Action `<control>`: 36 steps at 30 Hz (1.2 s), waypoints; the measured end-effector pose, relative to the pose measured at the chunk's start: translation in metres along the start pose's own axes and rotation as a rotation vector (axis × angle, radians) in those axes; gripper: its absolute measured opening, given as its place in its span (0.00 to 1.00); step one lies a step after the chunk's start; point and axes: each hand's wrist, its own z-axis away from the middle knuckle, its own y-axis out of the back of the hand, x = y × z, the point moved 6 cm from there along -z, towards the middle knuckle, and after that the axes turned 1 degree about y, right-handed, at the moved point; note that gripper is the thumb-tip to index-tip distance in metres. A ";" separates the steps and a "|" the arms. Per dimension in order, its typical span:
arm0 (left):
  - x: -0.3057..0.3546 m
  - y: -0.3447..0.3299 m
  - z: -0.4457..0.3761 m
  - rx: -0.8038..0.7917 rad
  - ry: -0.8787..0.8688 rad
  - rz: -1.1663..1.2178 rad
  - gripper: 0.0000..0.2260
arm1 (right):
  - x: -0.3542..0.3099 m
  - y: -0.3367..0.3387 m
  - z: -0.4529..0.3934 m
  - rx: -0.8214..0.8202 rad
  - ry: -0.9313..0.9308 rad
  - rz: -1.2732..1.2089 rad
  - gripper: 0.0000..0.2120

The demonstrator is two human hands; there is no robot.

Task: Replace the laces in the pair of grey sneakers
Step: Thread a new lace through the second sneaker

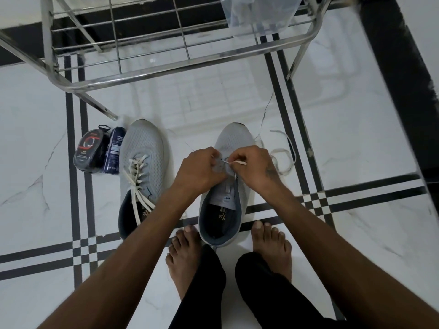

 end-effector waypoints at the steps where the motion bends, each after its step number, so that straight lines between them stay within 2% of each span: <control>1: 0.000 0.001 0.000 0.016 -0.001 0.002 0.21 | 0.001 -0.002 0.001 0.013 -0.018 -0.003 0.05; 5: -0.006 0.000 0.003 0.035 0.012 0.100 0.15 | -0.001 -0.007 0.000 0.020 -0.023 0.071 0.05; 15: -0.012 -0.005 0.006 0.035 -0.040 0.238 0.17 | -0.008 -0.013 0.004 0.034 -0.005 0.210 0.05; 24: -0.021 -0.012 0.008 0.058 0.012 0.410 0.22 | -0.001 -0.020 0.008 0.060 -0.052 0.117 0.08; 29: -0.027 -0.021 0.010 0.057 0.092 0.677 0.19 | 0.008 -0.021 0.014 0.175 -0.180 0.006 0.09; 36: -0.031 -0.030 0.009 0.038 0.138 0.763 0.19 | 0.009 -0.025 0.020 0.271 -0.267 -0.057 0.09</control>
